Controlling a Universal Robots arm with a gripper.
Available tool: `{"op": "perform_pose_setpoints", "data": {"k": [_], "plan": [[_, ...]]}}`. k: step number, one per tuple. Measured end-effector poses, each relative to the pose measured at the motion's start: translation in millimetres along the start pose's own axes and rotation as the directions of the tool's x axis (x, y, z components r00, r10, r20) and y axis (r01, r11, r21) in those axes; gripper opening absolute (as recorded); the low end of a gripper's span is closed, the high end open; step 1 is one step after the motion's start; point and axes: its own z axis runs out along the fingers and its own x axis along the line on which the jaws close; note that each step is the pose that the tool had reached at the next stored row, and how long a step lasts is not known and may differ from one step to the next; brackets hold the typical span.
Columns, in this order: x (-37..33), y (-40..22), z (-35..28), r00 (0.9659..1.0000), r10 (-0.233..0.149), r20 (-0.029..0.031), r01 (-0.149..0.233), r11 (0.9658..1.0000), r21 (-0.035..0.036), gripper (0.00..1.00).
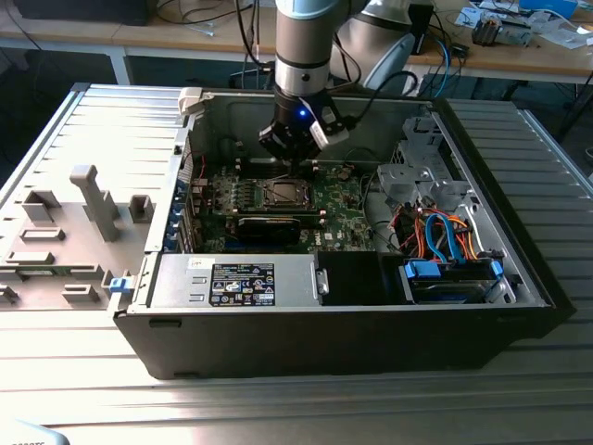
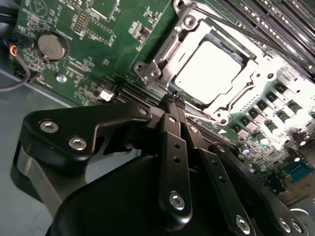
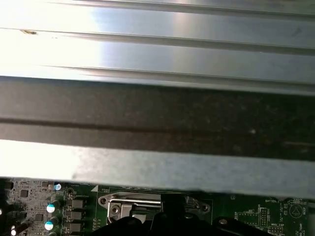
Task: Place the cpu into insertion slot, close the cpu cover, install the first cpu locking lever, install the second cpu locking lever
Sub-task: 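Install the first cpu locking lever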
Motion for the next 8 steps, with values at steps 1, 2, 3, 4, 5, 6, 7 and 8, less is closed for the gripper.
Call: {"op": "perform_pose_setpoints", "data": {"k": [1,2,3,4,5,6,7,8], "plan": [[1.6,0.3,0.0,1.0000,0.000,0.0006,0.000,1.0000,0.0000,0.11],[3.0,0.6,0.0,1.0000,0.000,0.0010,0.000,1.0000,0.0001,0.11],[6.3,1.0,0.0,1.0000,0.000,0.0023,0.000,1.0000,0.0001,0.11],[10.4,2.0,0.0,1.0000,0.000,0.0041,0.000,1.0000,0.0003,0.11],[13.6,3.0,0.0,1.0000,0.000,0.0051,0.000,1.0000,0.0003,0.11],[15.9,3.6,0.1,1.0000,0.000,0.0061,0.000,1.0000,0.0002,0.11],[18.6,4.0,0.0,1.0000,0.000,0.0070,0.000,1.0000,0.0004,0.11],[21.1,4.5,0.0,1.0000,0.000,0.0077,0.000,1.0000,0.0005,0.11]]}}
